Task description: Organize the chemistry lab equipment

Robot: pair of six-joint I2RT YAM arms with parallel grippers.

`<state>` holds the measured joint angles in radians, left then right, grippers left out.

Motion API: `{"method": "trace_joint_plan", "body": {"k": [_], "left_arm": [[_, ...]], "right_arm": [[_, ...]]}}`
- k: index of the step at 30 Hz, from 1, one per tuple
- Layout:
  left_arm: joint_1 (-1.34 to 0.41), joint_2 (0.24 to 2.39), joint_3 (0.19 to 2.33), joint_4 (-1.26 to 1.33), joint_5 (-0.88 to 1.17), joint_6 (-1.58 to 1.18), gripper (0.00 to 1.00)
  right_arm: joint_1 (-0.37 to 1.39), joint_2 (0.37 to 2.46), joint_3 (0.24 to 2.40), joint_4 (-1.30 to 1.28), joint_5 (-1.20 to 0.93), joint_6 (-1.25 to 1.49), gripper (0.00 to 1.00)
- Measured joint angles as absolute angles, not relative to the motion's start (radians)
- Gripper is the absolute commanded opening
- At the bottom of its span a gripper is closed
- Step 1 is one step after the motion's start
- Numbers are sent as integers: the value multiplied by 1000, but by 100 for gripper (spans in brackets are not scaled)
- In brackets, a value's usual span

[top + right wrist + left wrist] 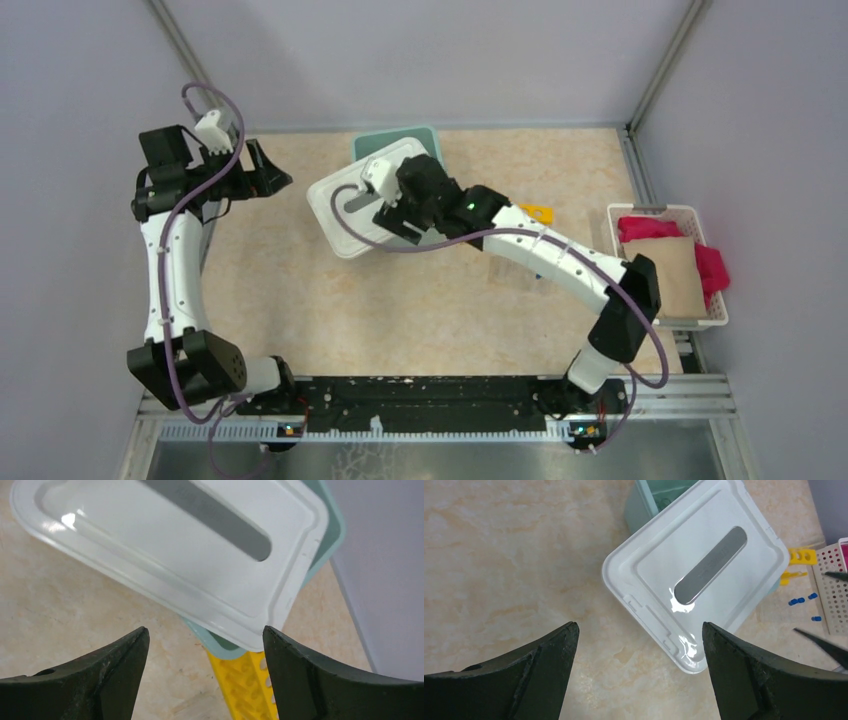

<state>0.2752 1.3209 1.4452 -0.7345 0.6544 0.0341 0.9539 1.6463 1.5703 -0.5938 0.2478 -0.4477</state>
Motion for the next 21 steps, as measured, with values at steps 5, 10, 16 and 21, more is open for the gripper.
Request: {"method": "trace_joint_plan", "body": {"k": [5,10,16,21], "left_arm": [[288,1320,1343,-732,636,89,97],[289,1323,1239,-735,606,150,96],[289,1345,1206,-752,596,247,93],[289,1357,1157,-748,635,299,88]], "right_arm": [[818,1629,1734,-602,181,-277,72],[683,1747,1992,-596,201,-123,74],[647,1927,2071,-601,200,-23,68],[632,2062,2078,-627,182,44,63]]}}
